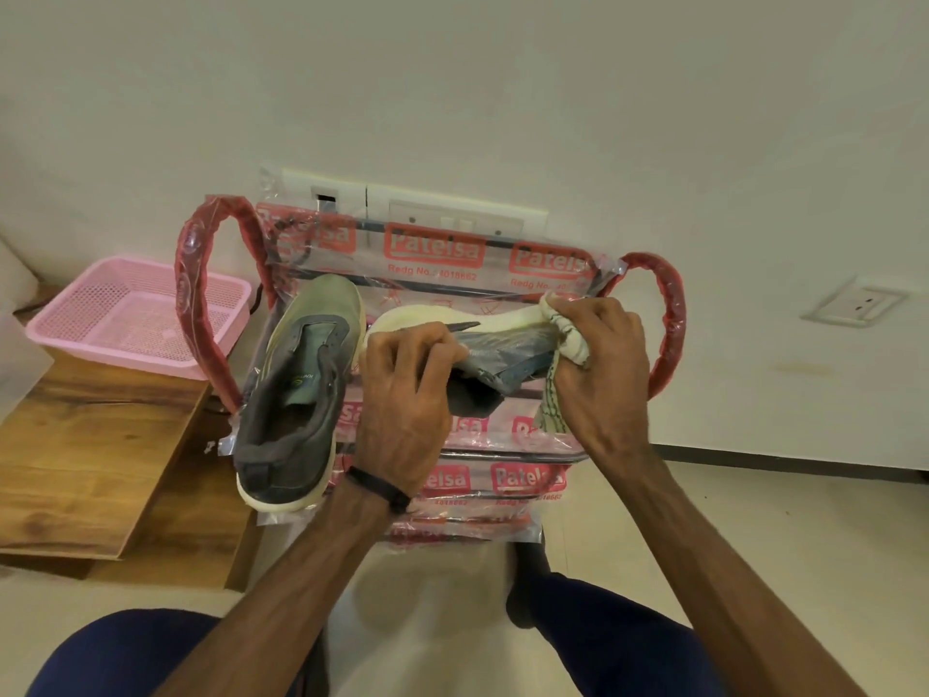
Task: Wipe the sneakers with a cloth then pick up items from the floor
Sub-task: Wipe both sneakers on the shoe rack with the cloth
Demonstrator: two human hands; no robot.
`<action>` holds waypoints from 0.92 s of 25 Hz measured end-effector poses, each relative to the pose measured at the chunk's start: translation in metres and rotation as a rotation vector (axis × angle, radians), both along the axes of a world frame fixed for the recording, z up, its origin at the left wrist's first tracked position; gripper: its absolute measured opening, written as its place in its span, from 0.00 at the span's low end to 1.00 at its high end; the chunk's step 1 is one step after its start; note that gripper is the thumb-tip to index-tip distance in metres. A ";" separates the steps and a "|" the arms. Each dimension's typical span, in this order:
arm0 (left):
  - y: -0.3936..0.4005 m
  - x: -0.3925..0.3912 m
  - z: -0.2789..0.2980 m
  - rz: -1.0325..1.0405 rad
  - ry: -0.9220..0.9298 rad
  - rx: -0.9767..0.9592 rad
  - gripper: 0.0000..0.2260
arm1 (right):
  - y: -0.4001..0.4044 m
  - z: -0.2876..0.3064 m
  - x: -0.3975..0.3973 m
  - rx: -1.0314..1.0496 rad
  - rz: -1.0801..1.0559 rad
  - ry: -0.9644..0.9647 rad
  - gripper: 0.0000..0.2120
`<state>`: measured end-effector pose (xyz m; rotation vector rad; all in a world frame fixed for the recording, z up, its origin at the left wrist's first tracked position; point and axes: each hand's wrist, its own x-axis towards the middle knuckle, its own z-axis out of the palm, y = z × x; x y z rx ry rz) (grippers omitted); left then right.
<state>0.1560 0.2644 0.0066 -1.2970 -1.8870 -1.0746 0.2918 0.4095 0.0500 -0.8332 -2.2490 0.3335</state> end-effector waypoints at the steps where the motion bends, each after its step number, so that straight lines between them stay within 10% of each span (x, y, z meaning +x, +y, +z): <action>1: -0.001 0.002 -0.009 0.003 -0.003 -0.012 0.04 | 0.002 -0.003 -0.004 -0.011 0.008 -0.033 0.21; 23: -0.038 -0.013 -0.058 -0.066 -0.129 -0.200 0.17 | -0.047 -0.064 -0.006 0.089 0.130 -0.215 0.24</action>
